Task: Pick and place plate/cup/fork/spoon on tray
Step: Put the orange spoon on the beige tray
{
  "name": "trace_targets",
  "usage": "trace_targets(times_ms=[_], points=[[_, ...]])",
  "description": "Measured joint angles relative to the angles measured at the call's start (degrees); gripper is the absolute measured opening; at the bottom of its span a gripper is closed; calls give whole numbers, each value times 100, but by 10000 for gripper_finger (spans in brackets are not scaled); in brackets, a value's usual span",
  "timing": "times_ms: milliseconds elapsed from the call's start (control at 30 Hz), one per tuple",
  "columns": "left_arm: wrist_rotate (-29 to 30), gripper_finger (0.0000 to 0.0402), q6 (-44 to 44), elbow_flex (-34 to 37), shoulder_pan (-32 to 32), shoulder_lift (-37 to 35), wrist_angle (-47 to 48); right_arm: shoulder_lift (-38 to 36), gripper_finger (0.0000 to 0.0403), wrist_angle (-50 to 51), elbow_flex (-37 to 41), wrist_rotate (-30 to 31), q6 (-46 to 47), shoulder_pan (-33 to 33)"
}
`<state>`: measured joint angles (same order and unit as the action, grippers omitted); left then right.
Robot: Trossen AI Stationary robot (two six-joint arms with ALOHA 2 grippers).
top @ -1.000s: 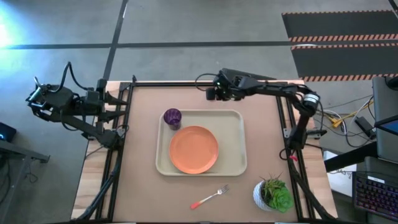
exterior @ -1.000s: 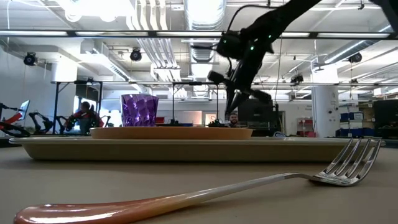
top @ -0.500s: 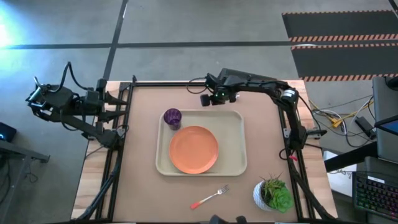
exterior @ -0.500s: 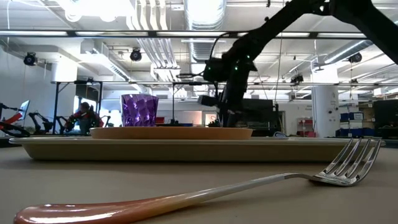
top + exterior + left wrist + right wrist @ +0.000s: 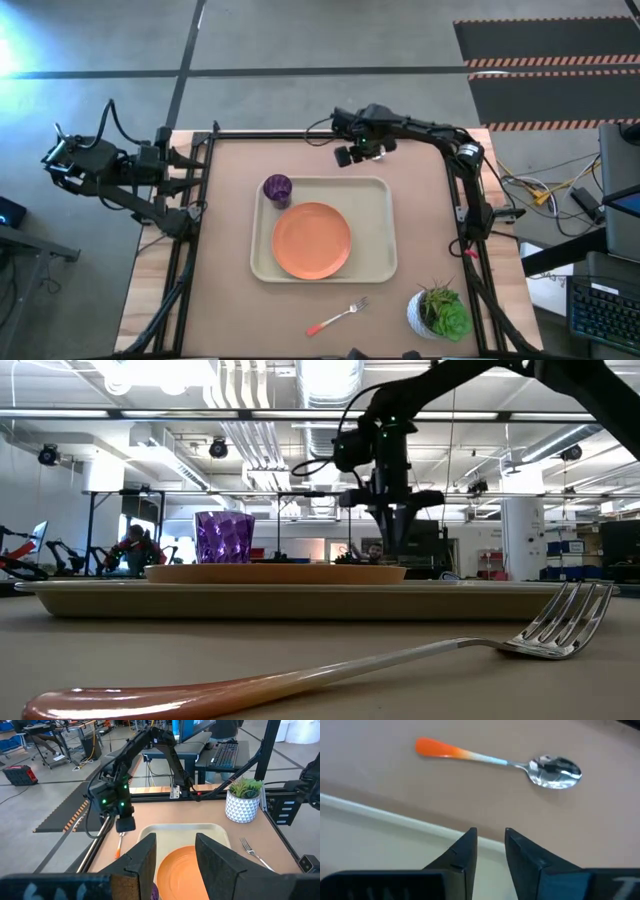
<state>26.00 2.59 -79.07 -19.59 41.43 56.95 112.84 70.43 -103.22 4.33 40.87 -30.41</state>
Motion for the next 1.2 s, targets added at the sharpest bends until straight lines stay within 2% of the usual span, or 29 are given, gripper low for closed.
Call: trace_targets(times_ms=[133,267,533,633,767,967,1200], points=[[0,120,0,0,0,1,0,11,73,-340,130,22,-41,-43],[0,120,0,0,1,4,0,11,80,-426,131,-93,-335,-158],[0,120,7,0,1,7,-39,11,107,-244,106,-934,-2414,-347],[0,120,7,0,2,15,-130,11,109,131,-5,-954,-3055,-445],[2,120,7,0,2,31,-240,11,109,786,-315,-917,-3607,-605],[210,120,11,0,2,141,-247,119,109,1141,-970,-924,-4104,-889],[448,120,153,0,2,356,-247,1035,109,1862,-1863,-1102,-5019,-948]])
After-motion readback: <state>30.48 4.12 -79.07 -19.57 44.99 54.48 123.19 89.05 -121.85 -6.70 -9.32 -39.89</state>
